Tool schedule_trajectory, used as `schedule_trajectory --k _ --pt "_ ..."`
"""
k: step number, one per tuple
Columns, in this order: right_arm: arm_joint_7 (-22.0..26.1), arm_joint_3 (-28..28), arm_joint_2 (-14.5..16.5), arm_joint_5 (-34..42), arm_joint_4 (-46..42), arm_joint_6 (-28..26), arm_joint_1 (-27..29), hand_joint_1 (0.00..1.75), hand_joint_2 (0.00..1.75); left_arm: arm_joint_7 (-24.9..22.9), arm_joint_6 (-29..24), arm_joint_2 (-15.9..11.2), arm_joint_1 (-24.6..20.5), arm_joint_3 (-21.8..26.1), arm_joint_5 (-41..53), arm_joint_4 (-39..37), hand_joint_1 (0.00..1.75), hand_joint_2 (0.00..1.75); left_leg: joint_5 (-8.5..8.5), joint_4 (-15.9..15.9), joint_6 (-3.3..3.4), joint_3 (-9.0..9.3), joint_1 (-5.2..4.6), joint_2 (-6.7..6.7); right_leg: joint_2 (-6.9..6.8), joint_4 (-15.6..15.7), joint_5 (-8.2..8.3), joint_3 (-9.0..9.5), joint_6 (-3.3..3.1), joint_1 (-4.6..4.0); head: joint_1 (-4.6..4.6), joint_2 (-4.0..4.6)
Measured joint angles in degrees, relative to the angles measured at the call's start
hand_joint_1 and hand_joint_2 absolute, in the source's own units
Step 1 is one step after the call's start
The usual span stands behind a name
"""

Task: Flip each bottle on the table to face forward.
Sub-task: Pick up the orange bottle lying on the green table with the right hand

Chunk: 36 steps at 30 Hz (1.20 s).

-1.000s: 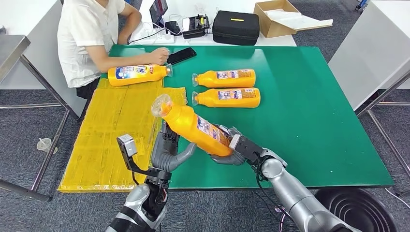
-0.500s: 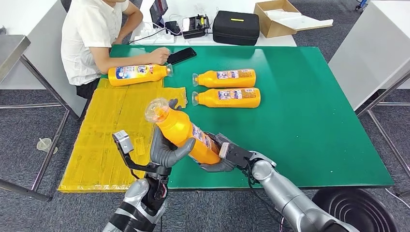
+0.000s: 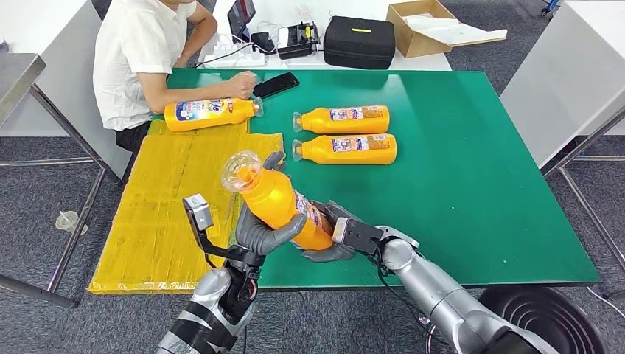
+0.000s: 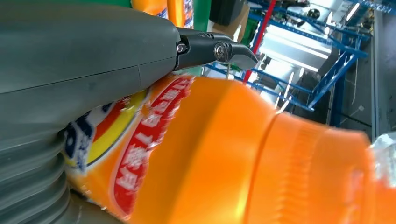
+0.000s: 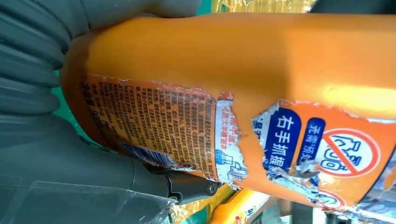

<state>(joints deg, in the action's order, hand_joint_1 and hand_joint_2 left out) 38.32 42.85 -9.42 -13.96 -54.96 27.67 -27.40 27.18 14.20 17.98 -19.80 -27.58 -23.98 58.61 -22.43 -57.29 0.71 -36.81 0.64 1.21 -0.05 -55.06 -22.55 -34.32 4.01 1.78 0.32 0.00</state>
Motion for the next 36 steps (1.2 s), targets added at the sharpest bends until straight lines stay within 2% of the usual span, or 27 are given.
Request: schedule_trajectory --k 5,6,10,18,21,27,31,35,36 --pt "0.5 0.1 0.0 1.9 0.3 0.3 0.0 1.75 1.75 -0.7 3.6 0.0 -0.8 -0.1 -1.1 -1.8 1.75 1.75 0.00 0.0 0.00 -0.01 0.00 0.00 0.00 0.0 0.00 0.00 0.00 0.00 0.01 0.00" --pt "0.5 0.1 0.0 2.4 0.4 0.5 0.0 1.68 1.75 -0.9 4.1 0.0 -1.0 -0.1 -1.1 -2.2 1.75 1.75 0.00 0.0 0.00 -0.01 0.00 0.00 0.00 0.0 0.00 0.00 0.00 0.00 0.01 0.00" --pt "0.3 -0.5 0.1 4.6 0.8 1.7 0.2 0.15 1.75 -0.7 4.4 -0.1 -1.8 -0.1 0.1 -3.7 1.75 1.75 0.00 0.0 0.00 -0.01 0.00 0.00 0.00 0.0 0.00 0.00 0.00 0.00 0.01 0.00" --pt "-0.8 -1.9 1.3 6.6 1.2 3.4 0.6 0.00 1.75 -0.8 4.3 -0.1 -1.9 -0.5 1.0 -4.9 1.75 1.75 0.00 0.0 0.00 -0.01 0.00 0.01 -0.01 0.0 0.00 0.00 0.00 0.00 -0.01 0.00" --pt "-1.2 -2.3 1.6 6.6 1.3 2.8 0.7 0.00 1.75 -0.9 3.8 -0.1 -1.9 -0.5 1.0 -5.1 1.75 1.75 0.00 0.0 0.00 -0.01 0.00 0.00 0.00 0.0 0.00 0.00 0.00 0.00 0.00 0.00" --pt "-2.7 -3.8 2.4 2.7 1.9 -5.3 2.8 0.00 1.75 -3.1 1.5 -0.3 -0.6 0.5 -1.9 -3.5 1.75 1.75 -0.01 0.0 0.00 -0.01 0.00 0.00 0.00 0.0 -0.01 -0.01 -0.01 -0.01 0.00 0.00" --pt "-2.8 -4.8 3.1 1.6 2.1 -7.4 3.9 0.00 1.75 -3.8 1.1 -0.6 0.3 1.2 -2.5 -2.1 1.75 1.75 -0.01 0.0 -0.01 -0.02 0.01 0.00 -0.01 0.0 -0.02 -0.03 -0.02 -0.01 0.00 0.00" --pt "-3.1 -5.6 3.4 1.5 2.2 -8.3 4.5 0.00 0.00 -3.9 0.4 -0.8 0.8 1.4 -2.5 -1.1 1.75 1.75 -0.01 0.0 -0.01 -0.03 0.01 0.00 0.00 0.0 -0.02 -0.03 -0.02 0.00 0.00 0.00" --pt "-3.5 -6.0 3.6 1.2 2.2 -9.6 4.7 0.00 0.00 -3.8 -0.6 -0.8 0.9 1.5 -2.2 -0.8 1.75 1.75 -0.01 0.0 -0.01 -0.03 0.00 0.01 -0.01 0.0 -0.02 -0.02 -0.02 0.00 0.00 0.00"
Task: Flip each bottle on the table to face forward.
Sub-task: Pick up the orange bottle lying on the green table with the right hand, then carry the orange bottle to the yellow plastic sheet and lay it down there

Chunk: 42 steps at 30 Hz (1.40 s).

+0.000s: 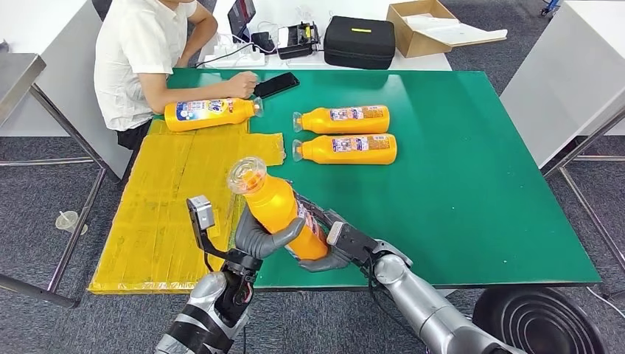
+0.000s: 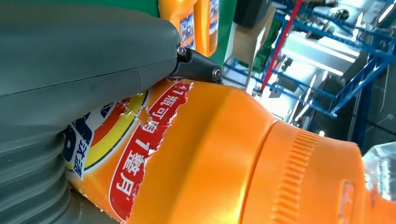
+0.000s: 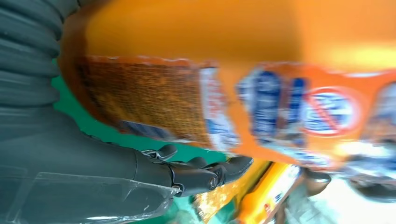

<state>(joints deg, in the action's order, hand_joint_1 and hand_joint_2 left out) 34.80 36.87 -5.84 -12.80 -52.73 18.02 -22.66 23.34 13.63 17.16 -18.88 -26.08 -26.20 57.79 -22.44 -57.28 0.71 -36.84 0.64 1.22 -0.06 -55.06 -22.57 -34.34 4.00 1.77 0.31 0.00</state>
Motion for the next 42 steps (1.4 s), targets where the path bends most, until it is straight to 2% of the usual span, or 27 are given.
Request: schedule_trajectory --k 2,3,5,7,10,13,19,29,32,37,42 --pt "-1.4 -1.5 0.5 -2.2 -0.2 -6.2 1.1 0.00 0.00 0.3 -4.9 -0.1 0.5 0.3 2.5 1.2 1.75 1.75 0.00 0.0 0.00 0.00 0.00 0.01 -0.01 0.0 0.00 0.01 0.00 0.00 -0.01 0.00" --pt "-2.3 -2.7 0.9 -4.2 -0.6 -11.4 1.9 0.00 0.00 0.5 -9.4 -0.3 0.9 0.5 5.7 2.1 1.75 1.75 0.00 0.0 0.00 -0.01 0.00 0.02 -0.01 0.0 0.00 0.01 0.00 0.00 0.00 0.00" --pt "-3.9 -6.6 1.4 -9.3 -2.1 -23.3 4.0 0.00 0.87 0.8 -20.2 -1.1 2.1 0.7 15.6 4.6 1.75 1.75 0.00 0.0 0.00 -0.02 0.00 0.02 -0.01 0.0 0.00 0.00 0.00 0.00 0.01 0.00" --pt "-4.2 -11.6 1.7 -13.7 -4.3 -32.5 6.0 0.00 1.75 0.7 -29.2 -2.4 3.3 0.8 26.9 7.0 1.75 1.75 0.00 0.0 0.00 -0.03 0.00 0.02 -0.01 0.0 0.00 -0.01 0.00 -0.01 0.01 0.00" --pt "-3.2 -19.2 2.0 -17.1 -7.0 -40.1 8.0 0.00 1.75 -0.7 -37.6 -4.3 4.4 1.0 42.1 9.4 1.75 1.75 -0.02 0.0 -0.01 -0.04 0.00 0.01 -0.01 0.0 -0.01 -0.02 -0.01 0.00 0.00 0.00" --pt "-2.6 -24.9 2.4 -17.9 -9.0 -42.5 9.3 0.00 1.75 -1.8 -40.8 -5.8 4.9 1.2 48.7 10.6 1.75 1.75 -0.03 0.0 -0.02 -0.03 0.00 0.00 0.00 0.0 -0.01 -0.03 -0.01 0.00 -0.01 0.00" --pt "-2.3 -29.5 3.4 -18.5 -11.0 -42.6 10.6 0.00 1.75 -2.0 -41.0 -7.1 5.4 1.3 49.7 11.7 1.75 1.75 -0.01 0.0 -0.02 -0.01 0.00 -0.01 0.00 0.0 0.00 -0.03 0.00 -0.01 -0.01 0.00" --pt "-2.3 -31.2 4.2 -18.5 -11.8 -42.7 11.0 0.00 1.75 -2.2 -41.1 -7.7 5.6 1.3 50.3 12.1 1.75 1.75 -0.02 0.0 -0.02 -0.02 0.00 -0.01 0.00 0.0 0.00 -0.04 0.00 0.00 -0.01 0.00" --pt "-2.1 -32.2 4.5 -16.7 -12.4 -42.8 11.3 0.00 1.75 -5.9 -41.8 -8.0 5.6 1.3 57.3 12.0 1.75 1.75 -0.02 0.0 -0.02 -0.01 0.00 0.00 0.00 0.0 -0.01 -0.05 -0.01 0.00 0.00 0.00" --pt "-0.1 -38.5 6.4 -13.0 -15.4 -42.3 12.7 0.00 1.75 -16.7 -39.5 -10.2 3.7 1.7 82.2 9.2 1.75 1.75 -0.01 0.0 -0.02 -0.01 0.01 -0.03 0.02 0.0 0.00 -0.08 -0.01 -0.01 0.00 0.00" --pt "2.6 -42.5 8.6 -10.7 -16.5 -40.2 12.7 0.00 1.75 -20.2 -35.4 -11.9 -2.3 2.9 91.6 0.4 1.75 1.75 0.02 0.0 -0.02 -0.01 0.02 -0.04 0.01 0.0 0.02 -0.06 -0.01 -0.01 0.00 0.00"
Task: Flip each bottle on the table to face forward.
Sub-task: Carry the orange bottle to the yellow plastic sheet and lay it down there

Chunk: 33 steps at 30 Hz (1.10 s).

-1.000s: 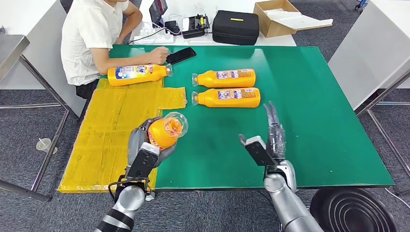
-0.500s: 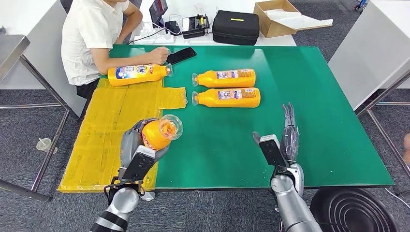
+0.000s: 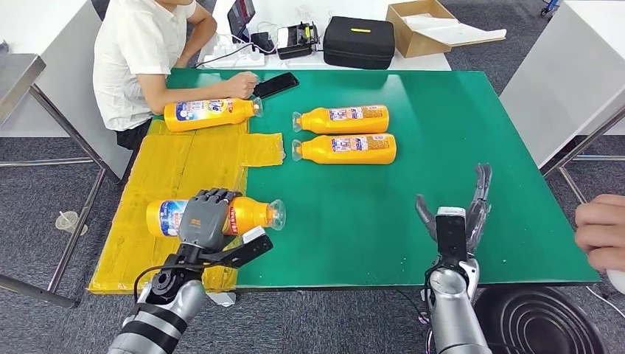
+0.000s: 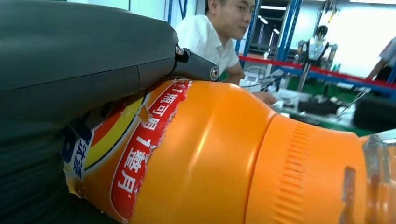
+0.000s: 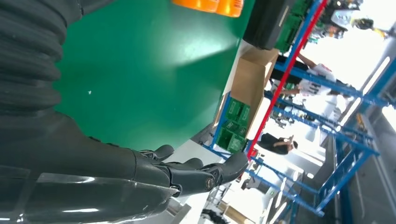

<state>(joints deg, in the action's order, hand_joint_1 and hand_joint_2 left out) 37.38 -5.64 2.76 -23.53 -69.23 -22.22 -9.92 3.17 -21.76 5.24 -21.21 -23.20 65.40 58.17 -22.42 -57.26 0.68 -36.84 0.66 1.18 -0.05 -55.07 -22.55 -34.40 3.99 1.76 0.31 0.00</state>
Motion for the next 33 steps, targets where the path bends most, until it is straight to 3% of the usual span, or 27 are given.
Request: schedule_trajectory --k 3,9,10,13,14,25,33 --pt "1.1 -0.7 1.3 1.1 0.5 5.1 -0.7 0.00 1.75 -3.3 3.4 -1.5 -5.5 1.0 3.9 -10.0 1.75 1.75 0.05 0.0 -0.04 0.02 0.01 -0.08 0.06 -0.1 0.02 0.00 -0.02 -0.01 -0.01 0.00" --pt "2.3 -0.7 3.2 1.5 3.5 7.8 -2.6 0.00 1.75 -2.3 0.9 -3.5 -12.7 3.0 6.8 -26.3 1.73 1.75 0.08 0.0 -0.08 0.09 0.01 0.05 0.03 -0.1 -0.03 0.09 -0.05 0.00 -0.01 0.00" --pt "2.4 -0.7 3.4 1.7 3.8 8.0 -2.8 0.00 1.75 -2.2 0.9 -3.6 -13.4 3.1 7.1 -27.6 1.46 1.75 0.07 0.0 -0.08 0.12 0.01 0.07 0.00 -0.1 -0.04 0.13 -0.05 0.00 -0.01 0.00" --pt "2.4 -0.7 3.9 2.3 4.3 8.3 -3.3 0.00 1.75 -1.5 1.8 -3.7 -15.1 3.5 7.2 -30.7 0.19 1.75 0.04 0.0 -0.10 0.23 0.01 0.09 -0.01 -0.1 -0.06 0.24 -0.07 0.00 -0.01 0.00" --pt "2.4 -0.7 4.1 2.3 4.5 8.6 -3.5 0.00 1.75 -1.2 2.4 -3.7 -15.6 3.6 7.2 -31.5 0.02 1.75 0.03 0.0 -0.11 0.26 0.01 0.08 -0.01 -0.1 -0.06 0.26 -0.07 0.00 -0.01 0.00" --pt "2.4 -0.7 4.6 2.5 6.2 10.1 -4.0 0.00 1.75 0.0 10.3 -3.4 -19.3 5.1 5.2 -35.1 0.00 1.75 0.06 0.0 -0.17 0.58 0.01 0.02 0.02 -0.1 0.00 0.48 -0.10 -0.01 -0.01 0.00" --pt "2.5 -0.6 4.7 3.5 7.5 10.0 -4.6 0.00 1.75 5.6 13.7 -2.9 -19.7 8.1 0.8 -35.5 0.00 1.75 0.06 0.0 -0.17 0.58 0.01 0.06 0.00 -0.1 -0.03 0.51 -0.09 0.00 -0.01 0.00"
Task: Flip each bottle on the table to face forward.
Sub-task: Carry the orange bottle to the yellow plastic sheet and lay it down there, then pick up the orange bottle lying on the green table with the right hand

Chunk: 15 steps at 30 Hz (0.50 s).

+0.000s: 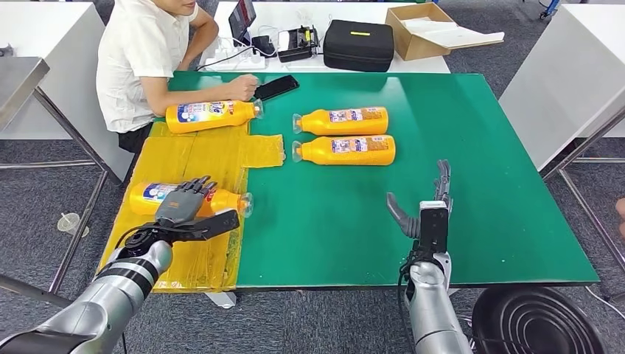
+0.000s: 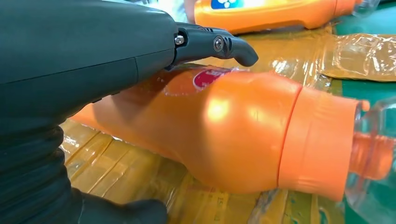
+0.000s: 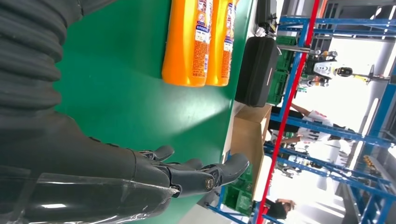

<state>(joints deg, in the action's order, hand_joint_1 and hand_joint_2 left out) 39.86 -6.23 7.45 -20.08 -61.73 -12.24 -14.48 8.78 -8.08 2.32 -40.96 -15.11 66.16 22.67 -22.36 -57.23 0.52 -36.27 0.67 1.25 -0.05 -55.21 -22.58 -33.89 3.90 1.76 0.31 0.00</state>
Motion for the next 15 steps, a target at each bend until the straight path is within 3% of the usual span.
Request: schedule_trajectory --k 10,15 --pt "0.0 0.5 0.0 1.3 0.8 -0.1 -0.3 0.00 1.75 3.5 4.4 0.3 -0.6 1.4 -2.3 0.0 0.00 1.75 0.02 0.0 0.01 0.03 0.00 0.03 -0.02 0.0 0.00 0.05 0.00 0.00 0.00 0.00" --pt "0.0 0.7 -0.1 1.3 1.3 -0.8 -0.5 0.00 1.75 7.5 1.3 1.0 0.3 1.5 -4.4 0.8 0.00 1.75 0.05 0.0 0.04 0.01 -0.01 0.04 -0.02 0.0 0.00 0.00 0.01 0.01 0.00 0.00"
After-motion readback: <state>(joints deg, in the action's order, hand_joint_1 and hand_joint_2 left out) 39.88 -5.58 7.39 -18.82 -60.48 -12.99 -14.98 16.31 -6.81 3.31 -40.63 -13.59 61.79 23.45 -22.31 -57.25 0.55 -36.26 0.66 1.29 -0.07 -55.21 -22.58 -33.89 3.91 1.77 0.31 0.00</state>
